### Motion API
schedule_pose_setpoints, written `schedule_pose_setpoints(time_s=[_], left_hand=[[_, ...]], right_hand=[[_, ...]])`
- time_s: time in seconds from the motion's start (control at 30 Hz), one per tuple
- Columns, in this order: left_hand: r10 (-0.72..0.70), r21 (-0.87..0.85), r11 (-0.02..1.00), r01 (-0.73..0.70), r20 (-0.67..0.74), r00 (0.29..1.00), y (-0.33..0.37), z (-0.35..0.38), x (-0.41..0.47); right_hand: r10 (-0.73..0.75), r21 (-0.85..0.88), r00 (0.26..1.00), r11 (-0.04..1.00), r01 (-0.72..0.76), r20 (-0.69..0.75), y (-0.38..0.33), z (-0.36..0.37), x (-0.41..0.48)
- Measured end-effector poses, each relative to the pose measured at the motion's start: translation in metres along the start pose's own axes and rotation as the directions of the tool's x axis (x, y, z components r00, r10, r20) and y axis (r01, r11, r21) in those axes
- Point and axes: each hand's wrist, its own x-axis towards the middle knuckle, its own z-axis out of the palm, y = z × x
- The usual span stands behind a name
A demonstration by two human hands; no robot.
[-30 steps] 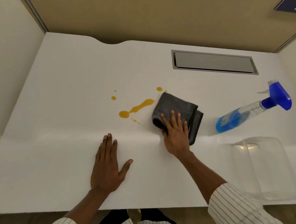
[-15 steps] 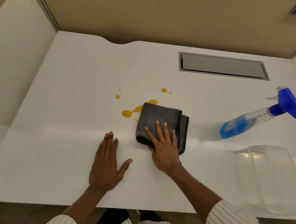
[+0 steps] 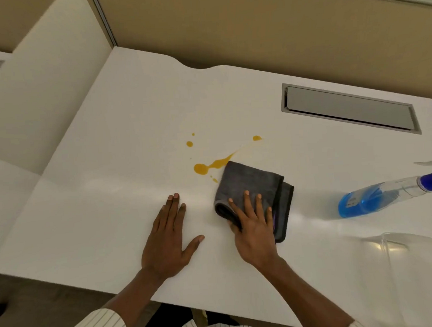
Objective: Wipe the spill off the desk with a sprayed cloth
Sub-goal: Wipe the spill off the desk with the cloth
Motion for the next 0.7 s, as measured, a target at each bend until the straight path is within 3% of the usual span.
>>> schedule_pose_setpoints(time_s=[0.13, 0.33, 0.47, 0.6, 0.7], left_hand=[[-0.01, 0.007, 1.0, 0.01, 0.006, 1.0, 0.0, 0.0, 0.0], [-0.009, 0.008, 1.0, 0.009, 0.008, 1.0, 0.0, -0.001, -0.001], [-0.017, 0.0, 1.0, 0.017, 0.012, 1.0, 0.0, -0.001, -0.001], [-0.015, -0.001, 1.0, 0.015, 0.012, 1.0, -0.001, 0.0, 0.0], [-0.019, -0.001, 1.0, 0.019, 0.019, 1.0, -0.002, 0.0, 0.0]], right_hand=[[-0.107, -0.091, 0.994, 0.99, 0.105, -0.018, -0.009, -0.003, 0.04], [0.048, -0.052, 0.996, 0.997, -0.053, -0.081, 0.04, -0.036, 0.097], [0.111, -0.036, 0.99, 0.993, -0.115, -0.082, 0.046, -0.027, 0.065], [-0.02, -0.059, 0.998, 0.998, 0.016, -0.063, 0.052, -0.005, 0.003], [0.012, -0.056, 0.997, 0.998, -0.016, -0.072, 0.072, -0.012, -0.002]])
